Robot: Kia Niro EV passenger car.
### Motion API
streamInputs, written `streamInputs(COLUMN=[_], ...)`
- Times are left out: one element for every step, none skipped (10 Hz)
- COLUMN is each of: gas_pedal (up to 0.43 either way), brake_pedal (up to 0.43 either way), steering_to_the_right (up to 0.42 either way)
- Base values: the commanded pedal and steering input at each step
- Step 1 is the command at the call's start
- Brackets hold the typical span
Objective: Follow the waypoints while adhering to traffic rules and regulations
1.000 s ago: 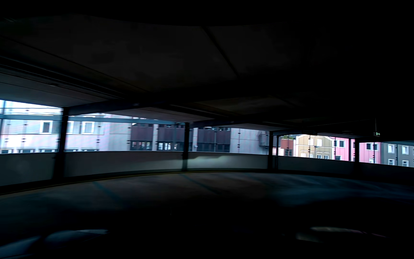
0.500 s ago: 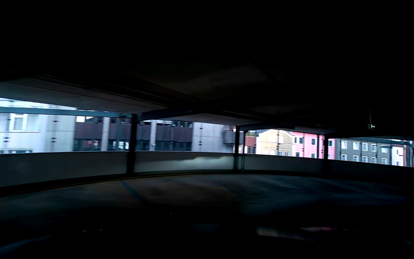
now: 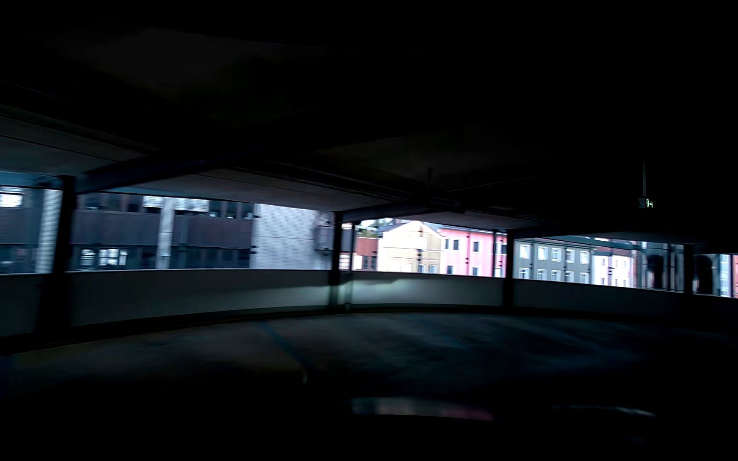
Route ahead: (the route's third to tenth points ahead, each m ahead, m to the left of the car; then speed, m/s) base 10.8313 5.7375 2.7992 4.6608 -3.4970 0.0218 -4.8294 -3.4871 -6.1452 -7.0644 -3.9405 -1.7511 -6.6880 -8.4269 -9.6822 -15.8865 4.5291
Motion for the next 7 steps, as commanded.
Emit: streamInputs(gas_pedal=[0.000, 0.000, 0.000, 0.028, 0.039, 0.039, 0.039], brake_pedal=[0.000, 0.000, 0.000, 0.000, 0.000, 0.000, 0.000], steering_to_the_right=[0.433, 0.444, 0.458, 0.473, 0.483, 0.491, 0.497])
